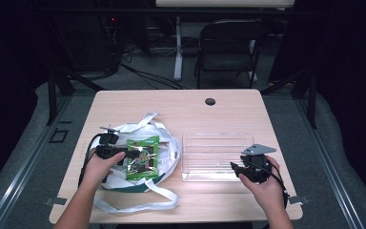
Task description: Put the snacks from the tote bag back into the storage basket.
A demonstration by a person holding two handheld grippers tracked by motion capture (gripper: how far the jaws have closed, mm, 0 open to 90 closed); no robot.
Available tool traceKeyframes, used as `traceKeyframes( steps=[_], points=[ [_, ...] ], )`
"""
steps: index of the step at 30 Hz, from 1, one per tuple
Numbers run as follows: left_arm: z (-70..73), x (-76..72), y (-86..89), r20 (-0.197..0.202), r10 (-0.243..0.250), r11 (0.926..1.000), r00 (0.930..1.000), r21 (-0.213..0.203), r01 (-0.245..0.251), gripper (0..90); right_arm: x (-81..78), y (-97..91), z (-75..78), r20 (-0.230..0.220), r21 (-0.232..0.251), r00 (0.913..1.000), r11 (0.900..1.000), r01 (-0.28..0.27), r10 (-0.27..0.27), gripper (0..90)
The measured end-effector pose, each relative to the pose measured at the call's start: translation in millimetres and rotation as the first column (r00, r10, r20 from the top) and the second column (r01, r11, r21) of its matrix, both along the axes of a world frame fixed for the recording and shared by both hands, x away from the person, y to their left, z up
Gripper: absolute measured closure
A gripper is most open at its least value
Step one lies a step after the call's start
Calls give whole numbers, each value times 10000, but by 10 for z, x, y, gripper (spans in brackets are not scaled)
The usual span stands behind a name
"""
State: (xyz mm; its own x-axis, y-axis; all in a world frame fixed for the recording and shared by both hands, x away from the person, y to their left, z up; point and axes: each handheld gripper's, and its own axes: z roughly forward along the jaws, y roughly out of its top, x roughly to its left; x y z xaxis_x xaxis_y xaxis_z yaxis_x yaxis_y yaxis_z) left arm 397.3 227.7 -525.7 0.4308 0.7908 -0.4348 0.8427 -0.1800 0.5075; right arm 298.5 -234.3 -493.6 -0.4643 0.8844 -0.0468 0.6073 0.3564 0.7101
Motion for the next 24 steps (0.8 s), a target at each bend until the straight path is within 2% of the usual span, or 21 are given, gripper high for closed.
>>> traceKeyframes(
  steps=[6,10,12,24],
  points=[
    [-58,39,-28,-347,-153,9994,9993,-310,143,349,-31,-31,5,-23,-43,10000,10000,78,-78,533],
    [-91,60,-60,-432,-254,9993,9987,-279,242,352,-46,-40,1,-4,-17,9999,9999,141,-141,533],
    [-109,65,-71,-538,-256,9989,9982,-399,235,356,-52,-43,-1,-7,28,9999,9999,156,-156,534],
    [-159,92,-116,-742,-526,9982,9959,-332,503,350,-69,-50,1,-55,-80,9999,9999,107,-107,534]
  ],
)
